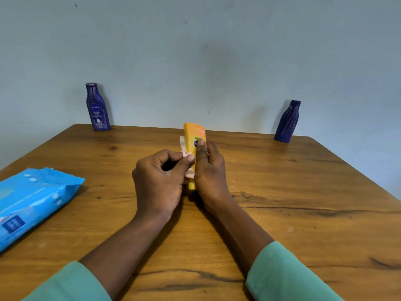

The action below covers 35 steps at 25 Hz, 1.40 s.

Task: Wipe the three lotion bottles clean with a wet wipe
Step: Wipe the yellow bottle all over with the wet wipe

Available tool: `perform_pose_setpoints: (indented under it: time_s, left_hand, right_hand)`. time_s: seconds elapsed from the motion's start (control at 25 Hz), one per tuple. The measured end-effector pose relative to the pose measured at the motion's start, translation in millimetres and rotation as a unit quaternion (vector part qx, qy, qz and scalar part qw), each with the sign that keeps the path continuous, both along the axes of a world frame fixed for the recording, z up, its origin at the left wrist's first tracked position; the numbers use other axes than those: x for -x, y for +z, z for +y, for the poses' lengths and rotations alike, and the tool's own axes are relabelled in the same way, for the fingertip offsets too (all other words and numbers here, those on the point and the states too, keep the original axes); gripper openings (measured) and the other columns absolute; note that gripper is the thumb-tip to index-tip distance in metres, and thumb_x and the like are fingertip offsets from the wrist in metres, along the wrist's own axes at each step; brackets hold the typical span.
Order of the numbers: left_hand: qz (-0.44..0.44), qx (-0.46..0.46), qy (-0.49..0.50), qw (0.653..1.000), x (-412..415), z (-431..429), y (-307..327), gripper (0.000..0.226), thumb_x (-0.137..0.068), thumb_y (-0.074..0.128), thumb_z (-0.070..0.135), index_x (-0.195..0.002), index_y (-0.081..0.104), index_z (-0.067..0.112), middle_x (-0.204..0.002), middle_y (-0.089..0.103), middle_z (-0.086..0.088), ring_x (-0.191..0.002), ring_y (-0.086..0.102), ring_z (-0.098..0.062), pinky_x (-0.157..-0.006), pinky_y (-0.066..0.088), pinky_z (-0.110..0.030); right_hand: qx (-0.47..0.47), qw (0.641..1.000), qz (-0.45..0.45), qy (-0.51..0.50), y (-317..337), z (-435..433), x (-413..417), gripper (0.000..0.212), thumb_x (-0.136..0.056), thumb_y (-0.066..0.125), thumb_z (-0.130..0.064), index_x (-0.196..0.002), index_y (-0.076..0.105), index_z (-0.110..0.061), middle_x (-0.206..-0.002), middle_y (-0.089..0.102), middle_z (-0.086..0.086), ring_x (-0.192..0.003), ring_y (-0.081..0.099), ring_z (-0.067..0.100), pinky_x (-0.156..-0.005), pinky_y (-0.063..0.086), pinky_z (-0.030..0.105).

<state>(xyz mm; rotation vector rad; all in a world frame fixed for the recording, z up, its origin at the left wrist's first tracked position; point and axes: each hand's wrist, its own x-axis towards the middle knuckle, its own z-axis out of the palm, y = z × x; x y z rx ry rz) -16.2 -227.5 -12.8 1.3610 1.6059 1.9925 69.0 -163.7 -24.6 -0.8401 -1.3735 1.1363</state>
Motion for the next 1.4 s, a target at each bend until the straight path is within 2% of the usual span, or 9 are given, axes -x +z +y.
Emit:
perform_pose_setpoints:
  time_s: [0.2, 0.36, 0.44, 0.52, 0.64, 0.76, 1.0, 1.24, 1.4]
  left_hand:
    - [-0.113, -0.018, 0.043, 0.993, 30, 10, 9, 0.009, -0.084, 0.084, 0.017, -0.089, 0.080, 0.012, -0.079, 0.078, 0.004, -0.078, 0.076, -0.009, -0.069, 0.062, -0.025]
    - [-0.184, -0.019, -0.022, 0.982, 17, 7, 8, 0.003, -0.086, 0.081, 0.011, -0.087, 0.079, 0.011, -0.080, 0.079, 0.000, -0.078, 0.076, -0.011, -0.068, 0.060, -0.022]
    - [-0.235, -0.005, -0.072, 0.969, 10, 5, 3, 0.004, -0.087, 0.080, 0.011, -0.089, 0.080, 0.008, -0.085, 0.080, -0.006, -0.085, 0.078, -0.020, -0.069, 0.063, -0.030]
    - [-0.265, 0.030, -0.130, 0.955, 10, 6, -2, 0.010, -0.086, 0.079, 0.015, -0.094, 0.082, 0.009, -0.096, 0.080, -0.013, -0.100, 0.076, -0.033, -0.082, 0.064, -0.045]
    - [-0.219, 0.048, -0.180, 0.958, 10, 5, -3, 0.018, -0.088, 0.076, 0.011, -0.105, 0.082, 0.012, -0.109, 0.080, -0.008, -0.110, 0.074, -0.028, -0.092, 0.060, -0.049]
    - [-0.054, 0.014, -0.107, 0.993, 12, 6, -3, 0.019, -0.087, 0.079, 0.010, -0.106, 0.081, 0.013, -0.109, 0.079, 0.000, -0.104, 0.075, -0.016, -0.088, 0.063, -0.044]
    - [-0.002, 0.015, -0.069, 0.997, 30, 15, 5, 0.028, -0.084, 0.084, 0.019, -0.110, 0.074, 0.023, -0.116, 0.072, 0.004, -0.097, 0.074, -0.014, -0.073, 0.066, -0.037]
    - [0.052, -0.004, -0.007, 0.999, 32, 15, 5, 0.016, -0.086, 0.084, 0.026, -0.097, 0.078, 0.017, -0.092, 0.076, 0.010, -0.082, 0.074, -0.008, -0.068, 0.062, -0.027]
    - [0.137, -0.025, -0.024, 0.990, 14, 14, 2, 0.010, -0.087, 0.083, 0.023, -0.091, 0.077, 0.016, -0.088, 0.075, 0.009, -0.083, 0.071, -0.005, -0.070, 0.055, -0.015]
  right_hand:
    - [-0.039, 0.989, -0.133, 0.059, -2, -8, 9, 0.050, -0.106, 0.045, -0.059, -0.147, 0.055, -0.032, -0.127, 0.072, -0.009, -0.113, 0.070, 0.011, -0.099, 0.059, 0.049]
    - [-0.003, 0.993, -0.082, 0.081, 0, -7, 5, 0.056, -0.096, 0.050, -0.071, -0.133, 0.065, -0.032, -0.117, 0.076, -0.005, -0.107, 0.074, 0.014, -0.096, 0.060, 0.055]
    - [0.013, 0.996, -0.049, 0.079, 0, -5, 3, 0.059, -0.096, 0.047, -0.071, -0.129, 0.067, -0.028, -0.116, 0.077, 0.001, -0.108, 0.075, 0.019, -0.096, 0.060, 0.058]
    - [0.020, 0.996, -0.030, 0.079, -2, -1, 1, 0.061, -0.098, 0.042, -0.072, -0.131, 0.068, -0.028, -0.118, 0.077, 0.005, -0.110, 0.075, 0.025, -0.098, 0.058, 0.060]
    - [0.060, 0.993, -0.002, 0.101, -1, 0, -3, 0.065, -0.103, 0.034, -0.071, -0.132, 0.071, -0.026, -0.119, 0.078, 0.011, -0.113, 0.075, 0.032, -0.100, 0.058, 0.061]
    - [0.105, 0.989, 0.012, 0.102, -1, 2, -5, 0.066, -0.108, 0.032, -0.064, -0.129, 0.072, -0.016, -0.117, 0.079, 0.014, -0.111, 0.076, 0.030, -0.100, 0.059, 0.057]
    - [0.085, 0.985, 0.015, 0.151, 5, -3, -9, 0.070, -0.110, 0.031, -0.057, -0.118, 0.068, 0.002, -0.088, 0.072, 0.024, -0.069, 0.070, 0.030, -0.061, 0.060, 0.038]
    - [0.104, 0.980, 0.028, 0.169, 8, -5, -11, 0.069, -0.111, 0.032, -0.055, -0.121, 0.065, 0.005, -0.091, 0.073, 0.024, -0.071, 0.071, 0.033, -0.063, 0.062, 0.040]
    - [0.099, 0.985, 0.042, 0.133, 5, 1, -10, 0.065, -0.112, 0.035, -0.052, -0.113, 0.070, 0.004, -0.100, 0.072, 0.031, -0.088, 0.071, 0.041, -0.081, 0.060, 0.055]
